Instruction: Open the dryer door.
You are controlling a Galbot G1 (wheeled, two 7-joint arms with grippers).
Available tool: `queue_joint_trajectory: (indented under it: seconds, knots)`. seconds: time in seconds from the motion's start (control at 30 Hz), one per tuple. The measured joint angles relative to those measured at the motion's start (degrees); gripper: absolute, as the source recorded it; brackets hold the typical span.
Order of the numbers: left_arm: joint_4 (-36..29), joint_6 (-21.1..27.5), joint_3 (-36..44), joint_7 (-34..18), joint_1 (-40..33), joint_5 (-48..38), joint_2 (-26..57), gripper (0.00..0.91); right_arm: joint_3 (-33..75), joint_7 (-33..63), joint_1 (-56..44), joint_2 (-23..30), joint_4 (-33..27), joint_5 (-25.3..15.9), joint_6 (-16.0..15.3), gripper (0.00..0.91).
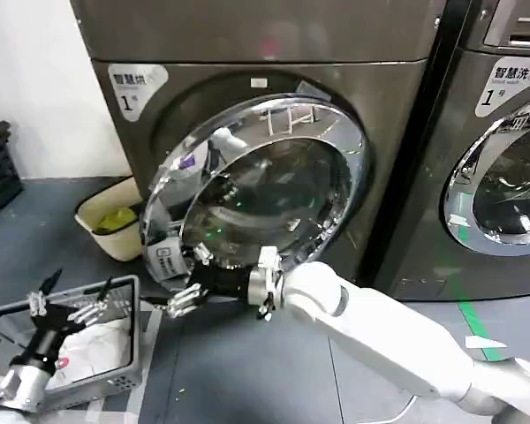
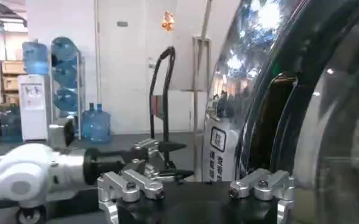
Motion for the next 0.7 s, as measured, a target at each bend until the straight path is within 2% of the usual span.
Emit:
queue_joint_trajectory:
  seconds: [0.3, 0.4, 0.7]
  knots:
    - [3.1, 0.0, 4.2, 1.9, -5.1, -0.1, 2.5, 0.907, 3.5, -6.6, -2.5, -4.1, 0.9, -2.5, 0.6, 0.907]
    - [4.1, 0.0, 5.9, 2.1, -6.9, -0.1, 3.3, 0.907, 5.5, -8.9, -3.9, -6.0, 3.1, -3.5, 1.2, 0.907]
    - [8.3, -0.1, 11.0, 2.7, -12.1, -0.6, 5.9, 0.907, 11.7, -13.9, -8.8, -10.8, 6.4, -3.5, 2.4, 0.907]
